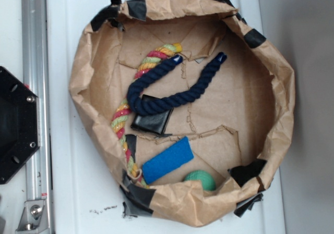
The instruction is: Grab the blue rope.
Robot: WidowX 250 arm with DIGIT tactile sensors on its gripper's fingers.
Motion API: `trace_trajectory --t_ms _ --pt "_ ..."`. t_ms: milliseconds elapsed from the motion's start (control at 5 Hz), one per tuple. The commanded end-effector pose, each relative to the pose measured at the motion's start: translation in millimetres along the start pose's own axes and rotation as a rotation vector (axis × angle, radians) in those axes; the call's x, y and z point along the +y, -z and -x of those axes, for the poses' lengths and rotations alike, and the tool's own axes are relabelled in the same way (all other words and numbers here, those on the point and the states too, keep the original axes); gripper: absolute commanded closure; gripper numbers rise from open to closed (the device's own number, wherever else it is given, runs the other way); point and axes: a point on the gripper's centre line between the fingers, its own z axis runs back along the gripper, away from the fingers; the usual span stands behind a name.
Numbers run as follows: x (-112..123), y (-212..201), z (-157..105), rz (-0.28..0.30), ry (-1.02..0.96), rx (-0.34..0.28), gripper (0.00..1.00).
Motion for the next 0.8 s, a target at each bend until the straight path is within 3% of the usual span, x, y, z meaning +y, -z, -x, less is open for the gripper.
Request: trace_trajectory --t_ms 0,200,400,600 --pt "0.0 0.0 0.0 0.0 0.0 0.0 0.0" --pt "21.4 51.4 -45.1 -0.034 -0.049 0.005 0.0" --pt "19.0 93.0 -87.8 -0.158 -0.083 0.028 0.0" --pt "19.2 142.6 -123.4 -0.177 -0.069 0.132 0.0"
